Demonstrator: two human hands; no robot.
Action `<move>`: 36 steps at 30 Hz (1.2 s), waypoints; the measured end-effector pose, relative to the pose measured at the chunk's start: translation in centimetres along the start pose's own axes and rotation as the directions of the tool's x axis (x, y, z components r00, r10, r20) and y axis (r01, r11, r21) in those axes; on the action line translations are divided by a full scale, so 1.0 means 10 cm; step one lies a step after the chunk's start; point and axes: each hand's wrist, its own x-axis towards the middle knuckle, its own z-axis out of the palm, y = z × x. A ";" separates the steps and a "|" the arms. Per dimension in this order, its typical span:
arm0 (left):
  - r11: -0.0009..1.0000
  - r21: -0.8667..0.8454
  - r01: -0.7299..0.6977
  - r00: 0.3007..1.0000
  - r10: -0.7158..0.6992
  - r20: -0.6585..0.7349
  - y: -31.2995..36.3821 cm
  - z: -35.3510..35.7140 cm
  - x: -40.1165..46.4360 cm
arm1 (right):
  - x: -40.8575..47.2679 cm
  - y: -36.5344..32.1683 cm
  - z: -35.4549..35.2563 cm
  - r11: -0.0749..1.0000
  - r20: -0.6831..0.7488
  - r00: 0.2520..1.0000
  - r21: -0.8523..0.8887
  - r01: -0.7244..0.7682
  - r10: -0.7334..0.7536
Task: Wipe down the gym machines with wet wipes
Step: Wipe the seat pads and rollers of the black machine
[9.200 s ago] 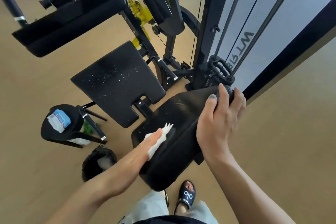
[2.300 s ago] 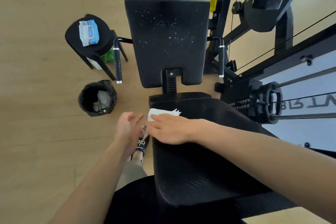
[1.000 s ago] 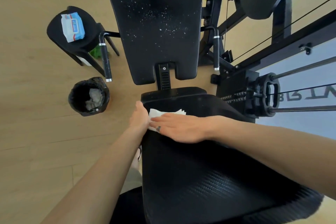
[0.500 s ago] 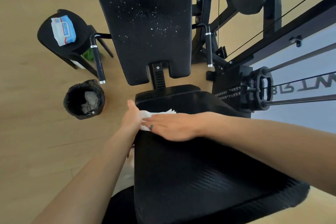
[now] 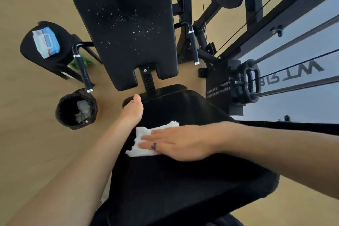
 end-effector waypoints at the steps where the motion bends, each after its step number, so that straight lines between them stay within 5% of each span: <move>1: 1.000 -0.002 0.019 1.000 -0.019 -0.003 0.02 0.01 0.02 | 0.10 0.22 -0.11 0.997 -0.026 0.997 0.000 -0.075 0.075; 3: 0.999 -0.013 0.047 0.999 -0.047 0.008 0.05 0.03 0.03 | 0.13 0.69 -0.30 0.946 -0.113 0.943 0.125 -0.300 0.314; 5: 0.999 0.007 0.043 0.999 -0.043 0.024 0.05 0.05 0.05 | -0.04 0.98 -0.35 0.915 -0.132 0.908 0.141 -0.379 0.397; 11: 0.943 0.322 -0.086 0.996 0.077 0.041 0.05 0.19 0.13 | -0.55 0.34 0.22 0.986 -0.154 0.987 0.168 -0.009 0.036; 16: 0.939 0.328 -0.107 0.992 0.125 -0.035 0.31 0.32 0.10 | -0.03 0.88 -0.23 0.980 -0.098 0.981 0.123 -0.153 0.166; 19: 0.919 0.384 -0.085 0.993 0.108 -0.038 0.31 0.41 0.01 | 0.13 1.30 -0.31 0.901 -0.187 0.928 0.361 -0.239 0.322; 23: 0.870 0.486 -0.075 0.992 0.115 -0.052 0.31 0.52 -0.11 | -0.32 1.30 0.01 0.768 -0.298 0.886 0.634 -0.095 0.355; 27: 0.831 0.546 -0.109 0.987 0.155 -0.040 0.30 0.56 -0.17 | -1.01 1.00 0.34 0.718 -0.350 0.874 0.696 0.002 0.337; 31: 0.824 0.556 -0.114 0.987 0.159 -0.035 0.31 0.55 -0.15 | -0.98 1.06 0.31 0.561 -0.283 0.856 0.828 -0.009 0.432; 36: 0.803 0.581 -0.131 0.987 0.162 -0.002 0.32 0.51 -0.10 | -0.19 1.50 -0.16 0.606 -0.273 0.868 0.794 -0.040 0.415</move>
